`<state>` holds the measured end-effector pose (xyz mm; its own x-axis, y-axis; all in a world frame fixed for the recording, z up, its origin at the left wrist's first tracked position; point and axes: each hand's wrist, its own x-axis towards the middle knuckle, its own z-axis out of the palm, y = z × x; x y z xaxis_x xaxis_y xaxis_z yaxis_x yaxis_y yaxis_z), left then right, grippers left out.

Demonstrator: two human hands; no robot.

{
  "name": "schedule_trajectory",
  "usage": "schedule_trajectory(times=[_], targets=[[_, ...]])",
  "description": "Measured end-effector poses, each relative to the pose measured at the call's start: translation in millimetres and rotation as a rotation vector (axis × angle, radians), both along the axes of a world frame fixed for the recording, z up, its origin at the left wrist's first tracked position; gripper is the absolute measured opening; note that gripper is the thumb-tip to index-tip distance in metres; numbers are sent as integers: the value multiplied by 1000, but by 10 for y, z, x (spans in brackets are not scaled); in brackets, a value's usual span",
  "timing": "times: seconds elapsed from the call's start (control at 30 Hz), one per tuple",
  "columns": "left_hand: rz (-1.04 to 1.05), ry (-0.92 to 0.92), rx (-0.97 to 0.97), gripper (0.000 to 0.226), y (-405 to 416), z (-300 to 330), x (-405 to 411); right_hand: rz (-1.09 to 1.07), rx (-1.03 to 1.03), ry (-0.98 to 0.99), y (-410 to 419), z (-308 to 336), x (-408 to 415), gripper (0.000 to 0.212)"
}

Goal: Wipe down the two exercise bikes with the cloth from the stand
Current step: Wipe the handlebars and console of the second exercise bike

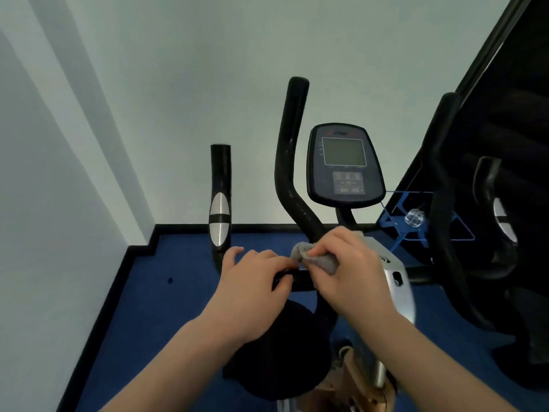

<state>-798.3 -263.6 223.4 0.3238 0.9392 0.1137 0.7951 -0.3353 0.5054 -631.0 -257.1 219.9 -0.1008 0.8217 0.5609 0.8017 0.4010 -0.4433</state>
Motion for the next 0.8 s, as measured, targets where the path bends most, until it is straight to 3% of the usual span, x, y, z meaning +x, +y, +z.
schedule_trajectory(times=[0.2,0.4,0.5,0.67,0.73,0.8], targets=[[-11,-12,27,31,2,-10,-12,217,45,-130,517,330,-86,23],[-25,-2,31,32,2,-24,-13,-3,-10,339,42,-60,84,26],[-27,2,47,31,-5,-20,-13,60,38,187,-77,-138,129,24],[-34,20,62,34,-20,8,-15,145,91,-71,572,287,-88,27],[-58,2,82,33,-29,22,-28,135,84,-22,735,377,-185,27],[-53,-45,144,29,1,62,-93,70,49,158,729,345,-222,27]])
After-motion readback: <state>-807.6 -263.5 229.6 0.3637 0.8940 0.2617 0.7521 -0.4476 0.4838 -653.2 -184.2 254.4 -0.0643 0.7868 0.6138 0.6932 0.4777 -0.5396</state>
